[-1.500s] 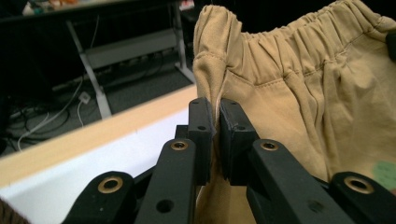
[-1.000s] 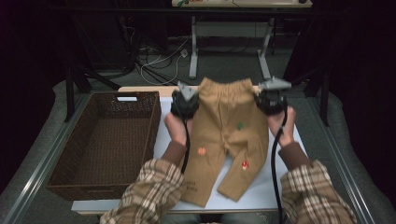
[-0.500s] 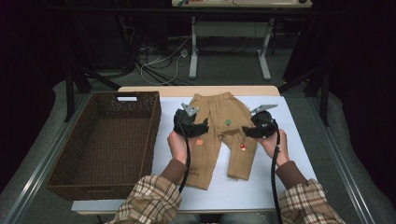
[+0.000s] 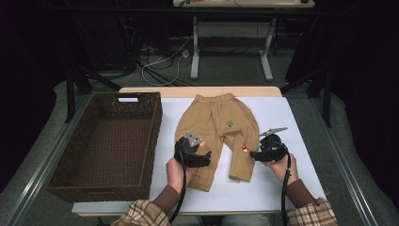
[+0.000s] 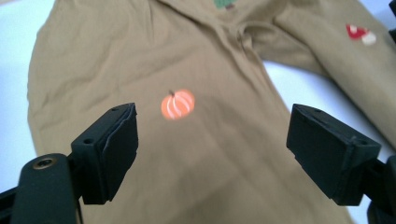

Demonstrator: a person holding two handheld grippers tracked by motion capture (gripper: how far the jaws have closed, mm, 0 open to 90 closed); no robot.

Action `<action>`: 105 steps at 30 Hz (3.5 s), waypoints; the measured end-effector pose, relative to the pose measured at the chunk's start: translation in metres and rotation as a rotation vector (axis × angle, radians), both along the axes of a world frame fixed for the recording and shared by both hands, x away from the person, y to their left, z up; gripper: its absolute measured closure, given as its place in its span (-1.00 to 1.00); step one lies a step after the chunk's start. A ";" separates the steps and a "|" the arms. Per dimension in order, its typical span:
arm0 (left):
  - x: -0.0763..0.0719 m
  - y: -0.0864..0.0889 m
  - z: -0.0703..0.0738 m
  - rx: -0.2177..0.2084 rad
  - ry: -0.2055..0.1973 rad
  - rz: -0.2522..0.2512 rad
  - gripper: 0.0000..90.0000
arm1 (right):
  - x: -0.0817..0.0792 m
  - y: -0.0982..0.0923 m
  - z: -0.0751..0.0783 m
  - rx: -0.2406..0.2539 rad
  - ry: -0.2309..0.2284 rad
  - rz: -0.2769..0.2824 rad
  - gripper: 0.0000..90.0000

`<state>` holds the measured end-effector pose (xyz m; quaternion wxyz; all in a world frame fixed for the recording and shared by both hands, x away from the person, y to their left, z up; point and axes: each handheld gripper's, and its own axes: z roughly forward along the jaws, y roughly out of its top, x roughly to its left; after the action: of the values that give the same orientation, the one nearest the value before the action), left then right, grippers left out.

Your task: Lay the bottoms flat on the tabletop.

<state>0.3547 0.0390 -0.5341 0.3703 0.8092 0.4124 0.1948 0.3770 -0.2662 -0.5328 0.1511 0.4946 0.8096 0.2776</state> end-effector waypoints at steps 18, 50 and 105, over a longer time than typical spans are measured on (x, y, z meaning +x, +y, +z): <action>-0.030 0.024 -0.002 0.029 0.003 -0.084 -0.74 | -0.016 0.013 -0.012 -0.011 0.017 0.008 0.68; -0.022 0.028 -0.003 0.014 0.010 -0.108 -0.80 | 0.000 -0.024 -0.006 -0.187 -0.081 -0.078 0.94; -0.023 0.026 0.000 0.017 0.005 -0.141 -0.81 | -0.020 0.067 0.000 0.037 0.002 0.247 0.98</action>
<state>0.3313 0.0650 -0.5338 0.3751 0.8399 0.3537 0.1697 0.3565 -0.1997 -0.5329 0.1060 0.3939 0.8593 0.3085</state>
